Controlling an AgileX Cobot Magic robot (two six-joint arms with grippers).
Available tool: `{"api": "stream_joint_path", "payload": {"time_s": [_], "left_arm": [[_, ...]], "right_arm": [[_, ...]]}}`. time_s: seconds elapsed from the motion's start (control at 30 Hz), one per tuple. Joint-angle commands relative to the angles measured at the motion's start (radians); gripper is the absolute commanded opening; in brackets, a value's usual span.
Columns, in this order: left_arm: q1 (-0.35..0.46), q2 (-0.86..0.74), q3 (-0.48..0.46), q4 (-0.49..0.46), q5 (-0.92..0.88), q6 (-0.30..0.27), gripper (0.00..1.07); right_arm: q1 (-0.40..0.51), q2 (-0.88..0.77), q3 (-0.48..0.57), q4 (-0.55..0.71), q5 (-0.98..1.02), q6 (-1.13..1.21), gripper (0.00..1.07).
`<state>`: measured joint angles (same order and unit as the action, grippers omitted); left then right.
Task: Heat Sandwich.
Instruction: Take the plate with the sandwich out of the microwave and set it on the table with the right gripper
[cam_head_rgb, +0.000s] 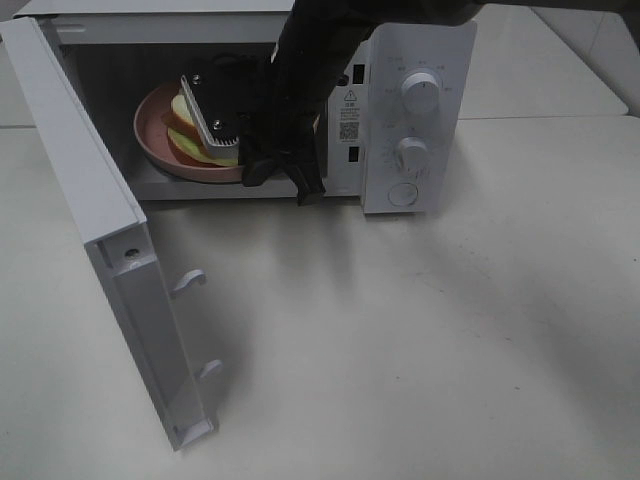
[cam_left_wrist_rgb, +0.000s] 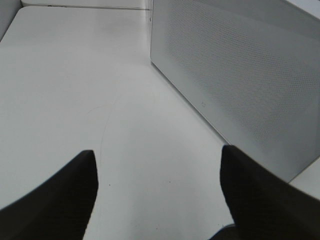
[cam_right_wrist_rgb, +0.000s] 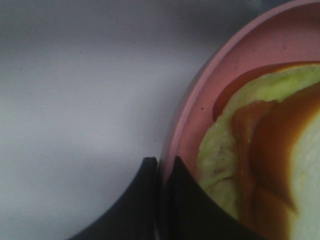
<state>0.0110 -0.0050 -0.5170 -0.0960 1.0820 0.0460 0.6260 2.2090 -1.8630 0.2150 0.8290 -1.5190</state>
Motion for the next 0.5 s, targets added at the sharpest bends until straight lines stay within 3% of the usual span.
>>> {"api": "stream_joint_path", "payload": {"time_s": [0.03,0.5], "left_arm": [[-0.004,-0.006,0.001,-0.003,-0.013,0.001,0.66],[-0.004,-0.006,0.001,-0.003,-0.013,0.001,0.66]], "right_arm": [[0.005,-0.049,0.064,0.007,-0.032,0.003,0.00],[0.018,-0.203,0.305,0.010,-0.117,0.002,0.00]]}}
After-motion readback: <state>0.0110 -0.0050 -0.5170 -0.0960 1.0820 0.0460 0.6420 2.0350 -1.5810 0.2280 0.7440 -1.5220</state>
